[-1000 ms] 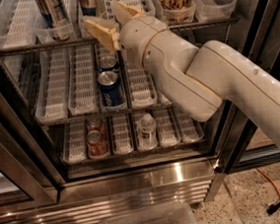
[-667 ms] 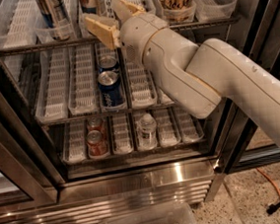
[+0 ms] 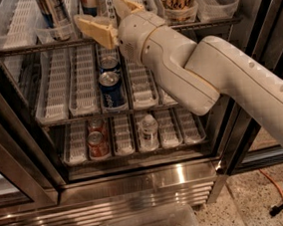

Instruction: Pick redbull can from top shelf of fridge

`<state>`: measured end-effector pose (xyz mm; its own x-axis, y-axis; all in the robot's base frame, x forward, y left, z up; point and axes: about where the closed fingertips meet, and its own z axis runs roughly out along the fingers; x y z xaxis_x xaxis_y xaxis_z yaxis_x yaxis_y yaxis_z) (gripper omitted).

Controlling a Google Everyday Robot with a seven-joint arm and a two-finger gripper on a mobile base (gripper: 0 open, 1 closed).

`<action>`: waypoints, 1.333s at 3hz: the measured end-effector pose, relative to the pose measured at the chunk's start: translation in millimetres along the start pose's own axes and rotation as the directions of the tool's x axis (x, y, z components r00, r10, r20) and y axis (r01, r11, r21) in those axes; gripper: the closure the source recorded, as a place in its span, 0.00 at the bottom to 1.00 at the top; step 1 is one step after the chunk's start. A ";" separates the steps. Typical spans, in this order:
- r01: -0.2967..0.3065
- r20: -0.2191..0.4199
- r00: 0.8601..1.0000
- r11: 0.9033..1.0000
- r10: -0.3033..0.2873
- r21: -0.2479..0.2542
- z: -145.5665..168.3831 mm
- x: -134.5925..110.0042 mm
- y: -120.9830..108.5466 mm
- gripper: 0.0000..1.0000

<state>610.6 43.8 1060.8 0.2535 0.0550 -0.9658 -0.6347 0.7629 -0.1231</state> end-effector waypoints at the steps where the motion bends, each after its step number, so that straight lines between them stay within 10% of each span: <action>1: -0.003 0.001 1.000 1.000 0.003 -0.016 5.1 1.2 2.3 0.27; 4: -0.008 0.007 1.000 0.998 0.009 -0.070 26.1 -1.5 9.8 0.28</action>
Offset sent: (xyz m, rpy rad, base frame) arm 0.0154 0.0076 0.0013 -0.0049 0.0094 0.0512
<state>623.0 68.0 1067.1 0.2529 0.0661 -0.9652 -0.6864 0.7153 -0.1309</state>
